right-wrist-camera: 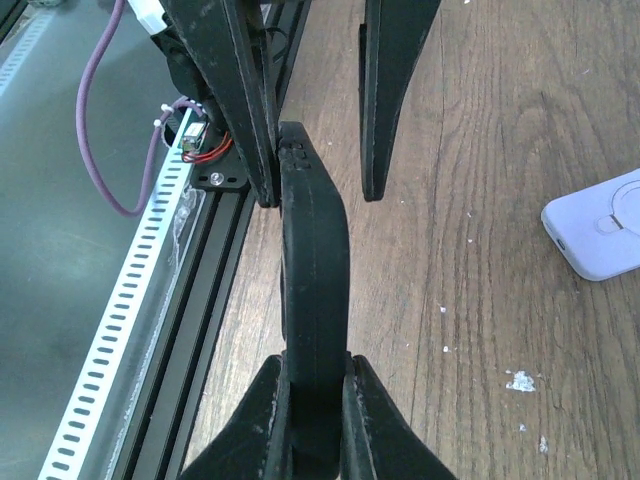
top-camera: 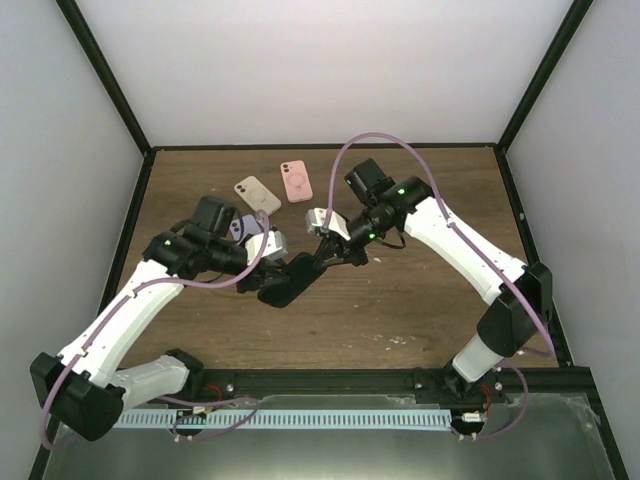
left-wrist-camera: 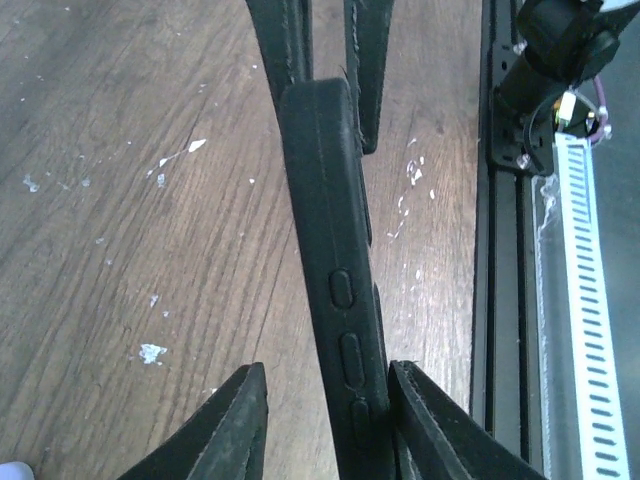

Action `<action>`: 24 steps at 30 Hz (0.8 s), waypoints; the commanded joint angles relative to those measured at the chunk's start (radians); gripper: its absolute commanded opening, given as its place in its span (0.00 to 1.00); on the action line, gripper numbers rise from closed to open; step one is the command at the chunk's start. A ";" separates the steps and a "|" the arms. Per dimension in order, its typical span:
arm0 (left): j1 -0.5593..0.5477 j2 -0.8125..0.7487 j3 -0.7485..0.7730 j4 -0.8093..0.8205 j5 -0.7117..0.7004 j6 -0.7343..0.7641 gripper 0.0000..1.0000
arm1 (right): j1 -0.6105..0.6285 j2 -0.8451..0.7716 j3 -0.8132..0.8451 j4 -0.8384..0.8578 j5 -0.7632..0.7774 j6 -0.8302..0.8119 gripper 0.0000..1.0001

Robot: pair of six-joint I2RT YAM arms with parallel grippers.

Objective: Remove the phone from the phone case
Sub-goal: Adjust the phone.

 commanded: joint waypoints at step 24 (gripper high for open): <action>0.287 -0.015 -0.065 0.599 0.380 -0.630 0.00 | -0.186 0.024 0.032 0.513 -0.325 0.501 0.86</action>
